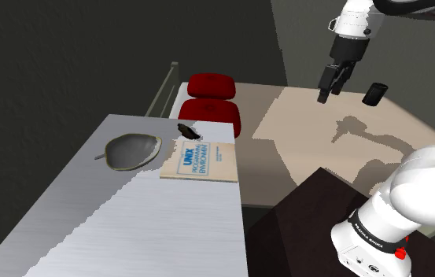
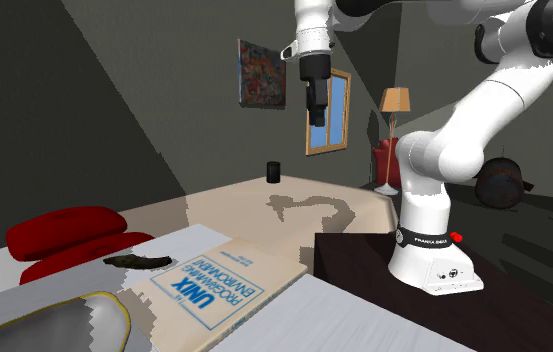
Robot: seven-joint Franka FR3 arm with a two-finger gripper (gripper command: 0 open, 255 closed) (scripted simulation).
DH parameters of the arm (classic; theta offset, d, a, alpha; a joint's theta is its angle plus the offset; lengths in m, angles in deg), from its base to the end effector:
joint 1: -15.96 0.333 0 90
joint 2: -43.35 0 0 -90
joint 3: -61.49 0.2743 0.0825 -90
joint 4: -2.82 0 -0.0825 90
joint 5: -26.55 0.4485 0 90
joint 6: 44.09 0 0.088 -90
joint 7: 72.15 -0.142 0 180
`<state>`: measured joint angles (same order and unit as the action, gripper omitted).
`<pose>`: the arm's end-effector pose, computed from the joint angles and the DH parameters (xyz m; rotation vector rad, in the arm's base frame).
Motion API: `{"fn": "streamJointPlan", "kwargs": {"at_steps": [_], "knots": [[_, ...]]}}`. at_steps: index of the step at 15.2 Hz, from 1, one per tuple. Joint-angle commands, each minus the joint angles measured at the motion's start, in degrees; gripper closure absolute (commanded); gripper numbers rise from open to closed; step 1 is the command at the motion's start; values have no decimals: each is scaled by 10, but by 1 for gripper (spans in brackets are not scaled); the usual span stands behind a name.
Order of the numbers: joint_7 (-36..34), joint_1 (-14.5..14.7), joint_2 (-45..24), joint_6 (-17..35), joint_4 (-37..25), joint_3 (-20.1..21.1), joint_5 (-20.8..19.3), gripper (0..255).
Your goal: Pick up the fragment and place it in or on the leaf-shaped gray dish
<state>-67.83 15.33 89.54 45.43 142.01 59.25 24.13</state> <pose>0.3900 -0.0254 0.4940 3.1290 0.0612 -0.0967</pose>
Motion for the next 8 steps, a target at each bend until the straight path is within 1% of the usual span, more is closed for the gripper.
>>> {"fn": "streamJointPlan", "kwargs": {"at_steps": [1,8], "knots": [[0,0,0,0,0,0,0,0],[-53,24,-106,112,-4,40,45,0]]}}
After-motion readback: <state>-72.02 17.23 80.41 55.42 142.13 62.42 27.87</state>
